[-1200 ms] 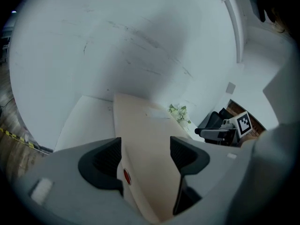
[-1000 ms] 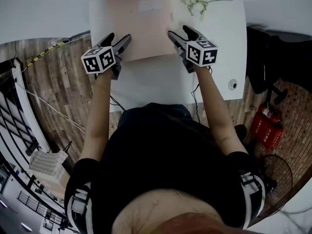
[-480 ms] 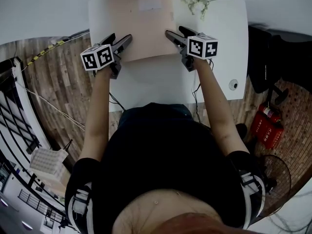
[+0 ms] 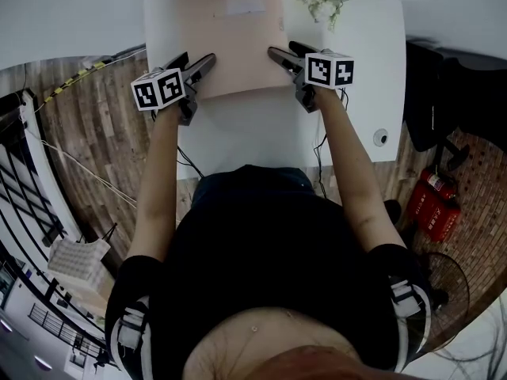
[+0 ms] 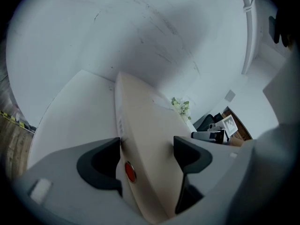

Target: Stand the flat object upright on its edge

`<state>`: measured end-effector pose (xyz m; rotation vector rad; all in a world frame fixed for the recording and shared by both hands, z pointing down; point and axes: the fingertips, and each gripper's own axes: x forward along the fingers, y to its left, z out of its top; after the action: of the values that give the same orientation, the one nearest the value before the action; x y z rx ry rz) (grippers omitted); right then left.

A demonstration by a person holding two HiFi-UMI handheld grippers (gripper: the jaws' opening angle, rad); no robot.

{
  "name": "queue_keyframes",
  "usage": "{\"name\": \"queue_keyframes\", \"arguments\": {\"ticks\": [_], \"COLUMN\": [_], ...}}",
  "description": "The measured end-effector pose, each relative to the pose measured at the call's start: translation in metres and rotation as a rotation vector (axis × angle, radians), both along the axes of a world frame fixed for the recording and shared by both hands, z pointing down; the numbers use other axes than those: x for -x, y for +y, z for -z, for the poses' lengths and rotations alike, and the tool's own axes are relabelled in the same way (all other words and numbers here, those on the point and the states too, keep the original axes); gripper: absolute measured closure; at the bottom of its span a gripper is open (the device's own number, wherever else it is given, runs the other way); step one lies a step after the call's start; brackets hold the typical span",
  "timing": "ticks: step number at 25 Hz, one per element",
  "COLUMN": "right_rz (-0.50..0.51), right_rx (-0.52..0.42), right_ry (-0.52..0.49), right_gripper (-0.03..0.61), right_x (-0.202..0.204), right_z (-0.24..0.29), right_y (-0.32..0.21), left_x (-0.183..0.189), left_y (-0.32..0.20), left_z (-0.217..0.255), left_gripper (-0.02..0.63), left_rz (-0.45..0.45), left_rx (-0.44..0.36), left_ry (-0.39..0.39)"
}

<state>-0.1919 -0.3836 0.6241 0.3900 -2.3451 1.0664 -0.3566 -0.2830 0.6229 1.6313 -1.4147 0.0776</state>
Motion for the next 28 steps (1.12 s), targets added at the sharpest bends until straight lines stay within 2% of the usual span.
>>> {"name": "queue_keyframes", "arguments": {"ticks": [7, 22, 28], "right_rz": [-0.035, -0.043, -0.054], "right_rx": [0.094, 0.065, 0.017], "right_ry": [-0.018, 0.028, 0.004], "right_gripper": [0.288, 0.313, 0.318], "right_x": [0.002, -0.003, -0.013], "right_z": [-0.005, 0.006, 0.024], "right_y": [0.002, 0.005, 0.010], "left_x": [-0.001, -0.007, -0.016], "left_y": [-0.001, 0.004, 0.006], "left_z": [0.001, 0.006, 0.024], "left_gripper": [0.256, 0.276, 0.276], "left_rz": [0.008, 0.045, 0.043], "left_rx": [0.003, 0.024, -0.022], "left_ry": [0.011, 0.022, -0.014]}}
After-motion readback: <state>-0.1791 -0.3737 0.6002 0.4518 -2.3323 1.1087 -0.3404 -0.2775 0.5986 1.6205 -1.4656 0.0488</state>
